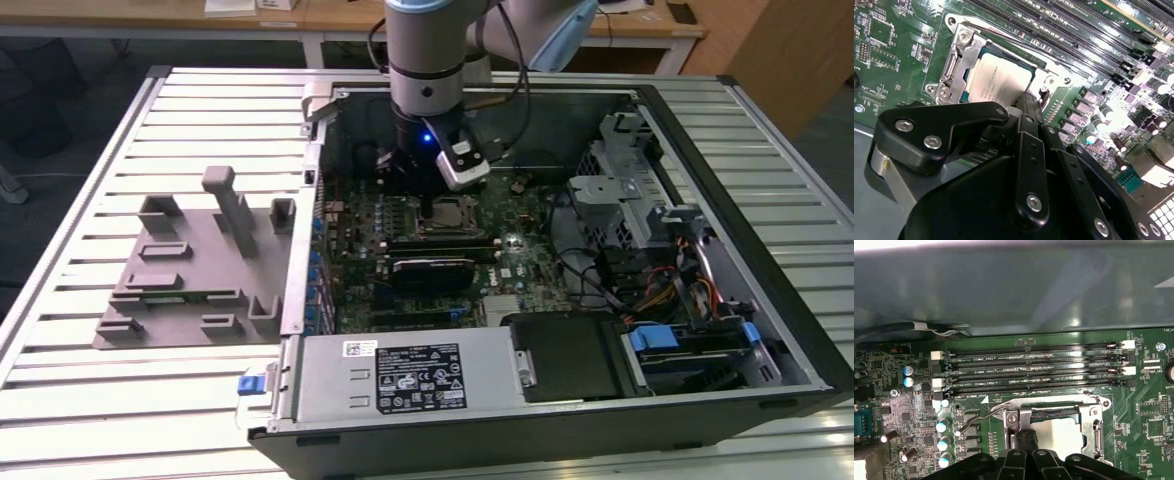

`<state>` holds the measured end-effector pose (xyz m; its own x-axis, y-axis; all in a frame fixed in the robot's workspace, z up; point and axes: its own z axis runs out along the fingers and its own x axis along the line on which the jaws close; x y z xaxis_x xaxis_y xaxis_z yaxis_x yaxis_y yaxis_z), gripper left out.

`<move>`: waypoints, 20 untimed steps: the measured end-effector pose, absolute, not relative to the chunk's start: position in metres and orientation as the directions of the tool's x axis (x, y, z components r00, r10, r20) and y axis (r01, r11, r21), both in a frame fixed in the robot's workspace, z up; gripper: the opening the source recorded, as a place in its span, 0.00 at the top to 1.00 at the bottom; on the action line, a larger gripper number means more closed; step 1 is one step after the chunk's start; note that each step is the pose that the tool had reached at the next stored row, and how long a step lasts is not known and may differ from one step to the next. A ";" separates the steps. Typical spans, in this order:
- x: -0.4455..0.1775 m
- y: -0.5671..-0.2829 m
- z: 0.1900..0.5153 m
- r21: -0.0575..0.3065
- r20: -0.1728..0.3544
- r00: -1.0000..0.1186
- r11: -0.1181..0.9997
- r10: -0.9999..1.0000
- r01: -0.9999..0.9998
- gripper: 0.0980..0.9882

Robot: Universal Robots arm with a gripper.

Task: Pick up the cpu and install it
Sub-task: 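Close the cpu cover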

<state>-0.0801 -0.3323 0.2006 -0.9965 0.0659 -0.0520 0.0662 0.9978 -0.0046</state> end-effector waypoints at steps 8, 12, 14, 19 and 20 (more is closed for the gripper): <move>-0.084 -0.332 0.203 -0.005 -0.052 -0.996 0.998 0.066 0.066 0.99; -0.086 -0.333 0.201 -0.005 -0.052 -0.996 0.998 0.066 0.066 0.99; -0.086 -0.333 0.199 -0.006 -0.052 -0.996 0.998 0.066 0.066 0.99; -0.085 -0.334 0.199 -0.005 -0.053 -0.996 0.998 0.065 0.066 0.99; -0.085 -0.334 0.199 -0.005 -0.053 -0.996 0.998 0.066 0.066 0.99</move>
<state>-0.0853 -0.3337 0.1988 -0.9965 0.0656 -0.0526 0.0659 0.9978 -0.0049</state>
